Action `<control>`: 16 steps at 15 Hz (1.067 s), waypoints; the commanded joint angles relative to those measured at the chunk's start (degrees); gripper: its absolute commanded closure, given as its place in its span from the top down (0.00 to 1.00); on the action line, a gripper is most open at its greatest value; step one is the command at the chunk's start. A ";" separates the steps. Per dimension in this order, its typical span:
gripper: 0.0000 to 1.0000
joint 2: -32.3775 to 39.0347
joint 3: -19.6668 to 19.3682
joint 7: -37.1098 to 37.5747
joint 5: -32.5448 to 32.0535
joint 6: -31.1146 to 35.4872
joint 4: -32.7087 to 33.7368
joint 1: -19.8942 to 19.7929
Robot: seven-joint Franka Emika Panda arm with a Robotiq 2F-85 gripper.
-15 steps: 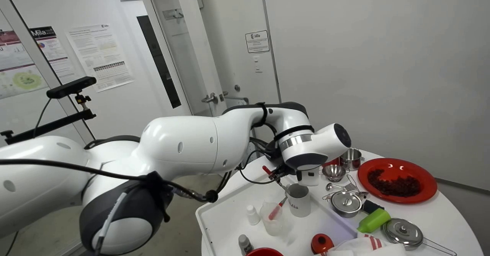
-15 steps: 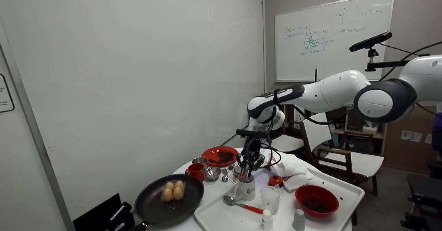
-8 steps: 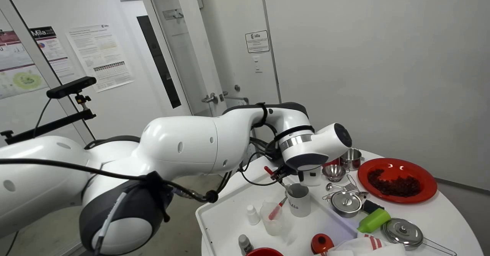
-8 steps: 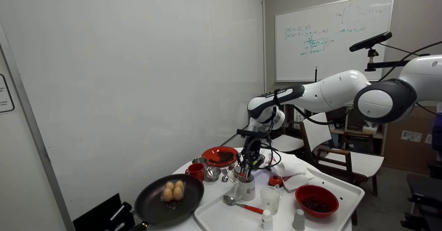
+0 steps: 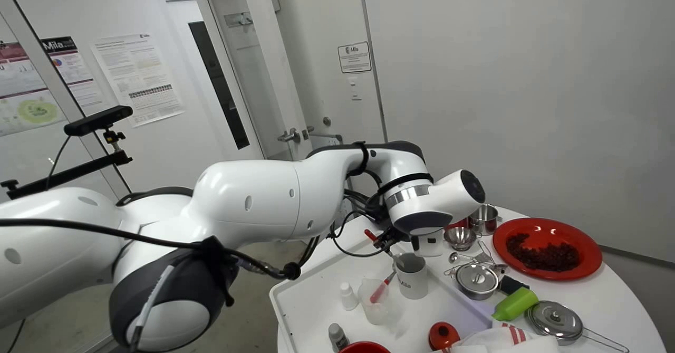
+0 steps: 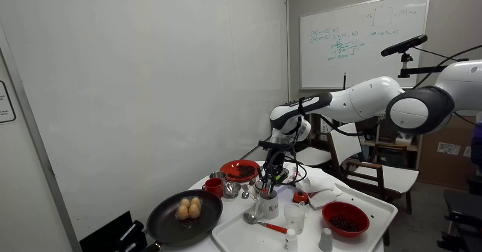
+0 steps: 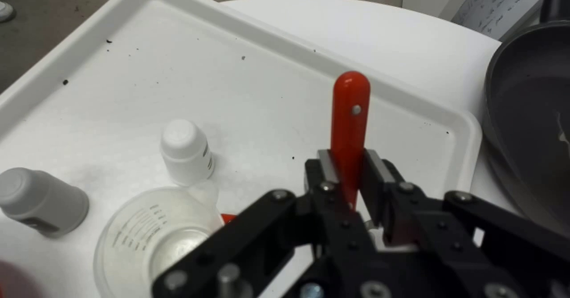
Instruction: Pick the knife and put it in the cup
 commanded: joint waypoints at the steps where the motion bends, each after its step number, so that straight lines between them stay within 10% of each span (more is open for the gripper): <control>1: 0.19 0.00 -0.33 0.01 0.30 -0.25 0.27 0.10; 5: 0.51 0.00 -0.33 0.02 0.29 -0.25 0.26 0.11; 6: 0.34 0.00 -0.33 0.02 0.29 -0.25 0.26 0.11; 10: 0.51 0.00 -0.33 0.02 0.29 -0.25 0.26 0.11; 11: 0.76 0.00 -0.33 0.02 0.29 -0.25 0.26 0.11; 16: 1.00 -5.32 -3.21 -3.86 -4.85 5.08 -1.93 3.63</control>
